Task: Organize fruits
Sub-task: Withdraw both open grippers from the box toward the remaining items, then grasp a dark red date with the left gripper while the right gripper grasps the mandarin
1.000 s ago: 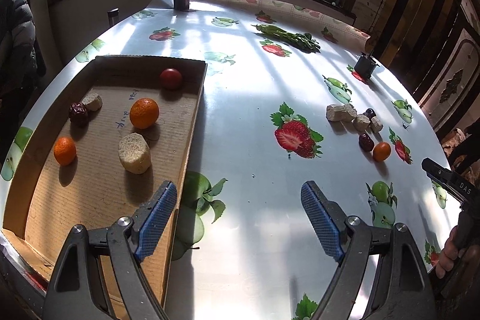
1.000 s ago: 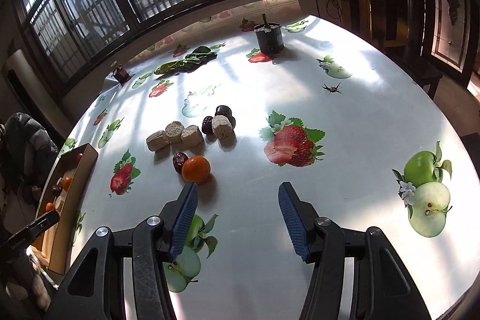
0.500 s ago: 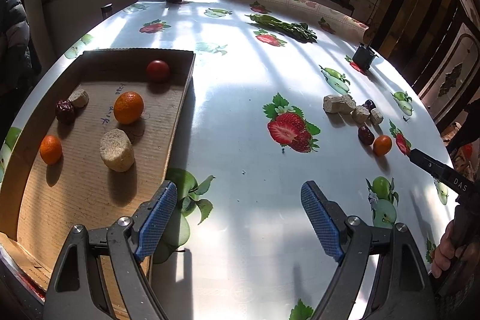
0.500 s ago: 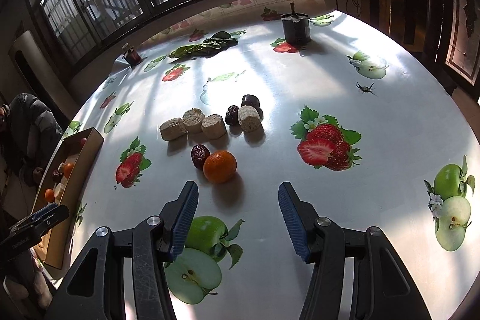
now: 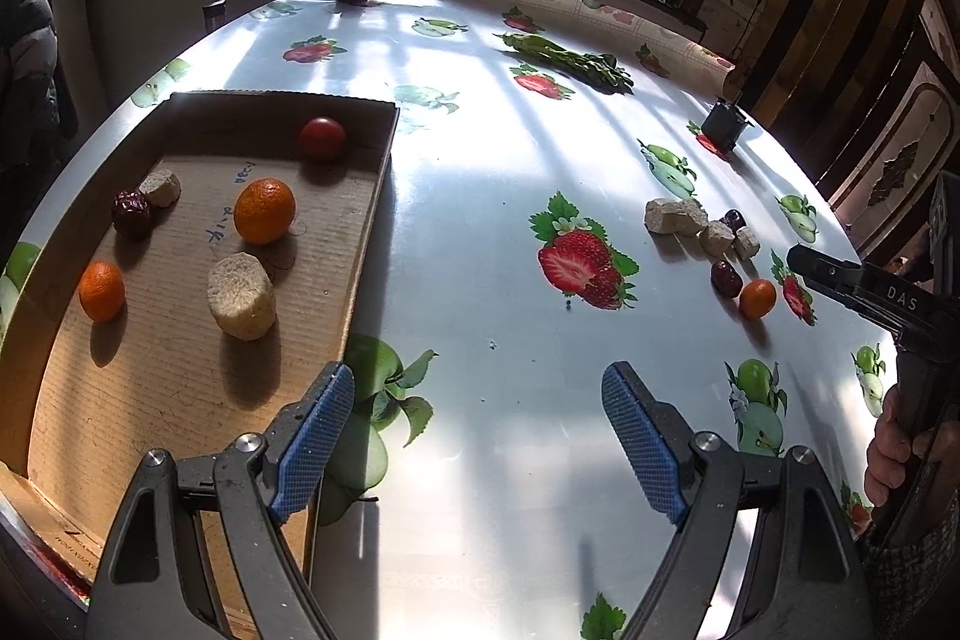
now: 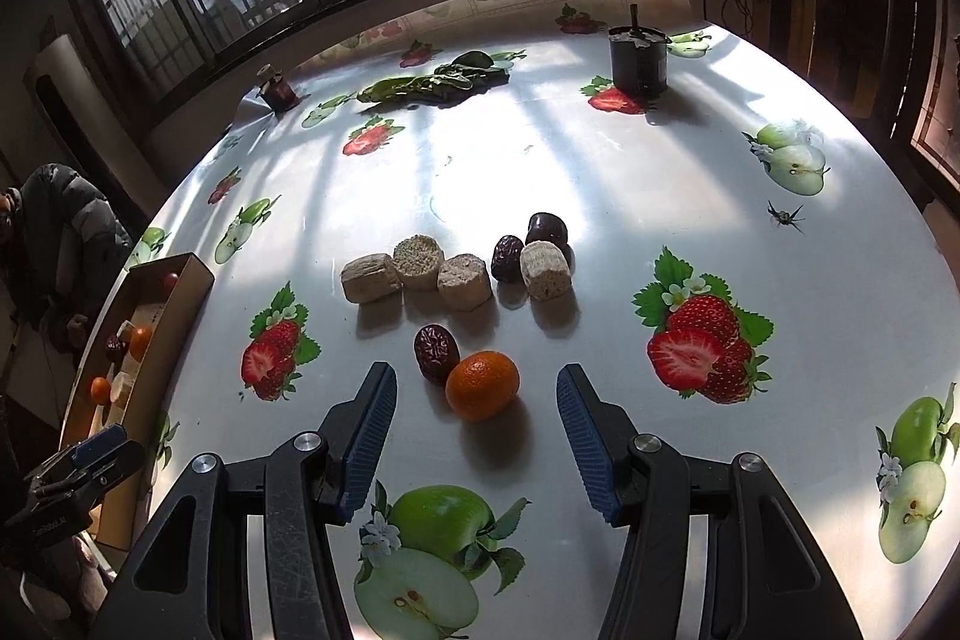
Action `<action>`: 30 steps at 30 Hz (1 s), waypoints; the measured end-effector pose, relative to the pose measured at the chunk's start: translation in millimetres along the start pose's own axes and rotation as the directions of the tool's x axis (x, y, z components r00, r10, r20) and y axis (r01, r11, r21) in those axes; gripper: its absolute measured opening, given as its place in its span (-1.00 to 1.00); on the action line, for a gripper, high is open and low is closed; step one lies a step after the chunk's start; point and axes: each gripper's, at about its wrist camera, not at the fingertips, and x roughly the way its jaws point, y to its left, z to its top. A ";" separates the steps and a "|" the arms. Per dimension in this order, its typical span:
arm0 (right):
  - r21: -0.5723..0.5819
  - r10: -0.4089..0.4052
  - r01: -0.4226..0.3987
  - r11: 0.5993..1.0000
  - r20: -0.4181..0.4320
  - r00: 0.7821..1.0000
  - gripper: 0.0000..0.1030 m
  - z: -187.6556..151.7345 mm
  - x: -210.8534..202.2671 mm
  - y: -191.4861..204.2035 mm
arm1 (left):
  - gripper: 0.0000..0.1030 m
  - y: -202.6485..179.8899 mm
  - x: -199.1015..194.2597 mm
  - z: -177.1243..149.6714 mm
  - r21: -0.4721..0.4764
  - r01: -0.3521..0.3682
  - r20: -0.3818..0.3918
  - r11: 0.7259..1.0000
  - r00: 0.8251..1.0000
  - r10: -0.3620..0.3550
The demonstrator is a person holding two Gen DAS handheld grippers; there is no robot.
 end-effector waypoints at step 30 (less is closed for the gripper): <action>-0.034 -0.035 0.034 0.999 -0.038 0.999 0.04 2.4 23.3 -5.3 | 0.63 -30.1 0.3 -1.1 0.062 0.058 -0.001 0.996 0.998 -0.058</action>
